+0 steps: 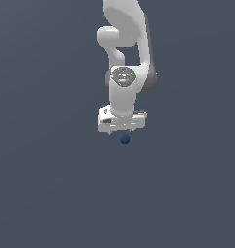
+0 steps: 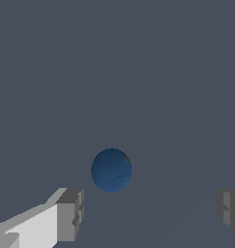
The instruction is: Pick up the object and move it to a goal position.
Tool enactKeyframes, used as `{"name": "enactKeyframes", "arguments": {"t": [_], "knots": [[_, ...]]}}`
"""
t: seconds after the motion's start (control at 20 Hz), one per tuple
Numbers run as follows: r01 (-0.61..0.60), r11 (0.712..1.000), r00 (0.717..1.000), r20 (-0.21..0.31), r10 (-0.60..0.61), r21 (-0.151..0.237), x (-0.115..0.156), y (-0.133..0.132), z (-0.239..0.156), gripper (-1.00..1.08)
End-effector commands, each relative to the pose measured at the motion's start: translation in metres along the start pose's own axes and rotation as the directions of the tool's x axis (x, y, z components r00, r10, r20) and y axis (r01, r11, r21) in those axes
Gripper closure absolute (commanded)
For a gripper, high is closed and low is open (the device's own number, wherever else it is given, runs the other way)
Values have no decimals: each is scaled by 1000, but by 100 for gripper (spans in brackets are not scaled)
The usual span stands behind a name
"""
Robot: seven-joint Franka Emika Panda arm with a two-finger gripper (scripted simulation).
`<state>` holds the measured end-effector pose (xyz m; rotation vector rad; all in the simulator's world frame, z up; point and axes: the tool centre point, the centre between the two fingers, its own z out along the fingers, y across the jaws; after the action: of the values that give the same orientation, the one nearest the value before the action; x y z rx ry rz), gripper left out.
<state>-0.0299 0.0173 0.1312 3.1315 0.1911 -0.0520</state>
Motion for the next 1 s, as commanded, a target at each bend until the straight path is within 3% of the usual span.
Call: {"name": "enactKeyframes", "arguments": {"t": [0.0,0.45,0.95], "knots": [[41,999,999,-9,-41,-1,-4,-7,14,-92],[136,991,990,-30,-136,-3,-16,-25,46,-92],[147,989,989,-32,-147,-3,-17,-27,55,-92]]}}
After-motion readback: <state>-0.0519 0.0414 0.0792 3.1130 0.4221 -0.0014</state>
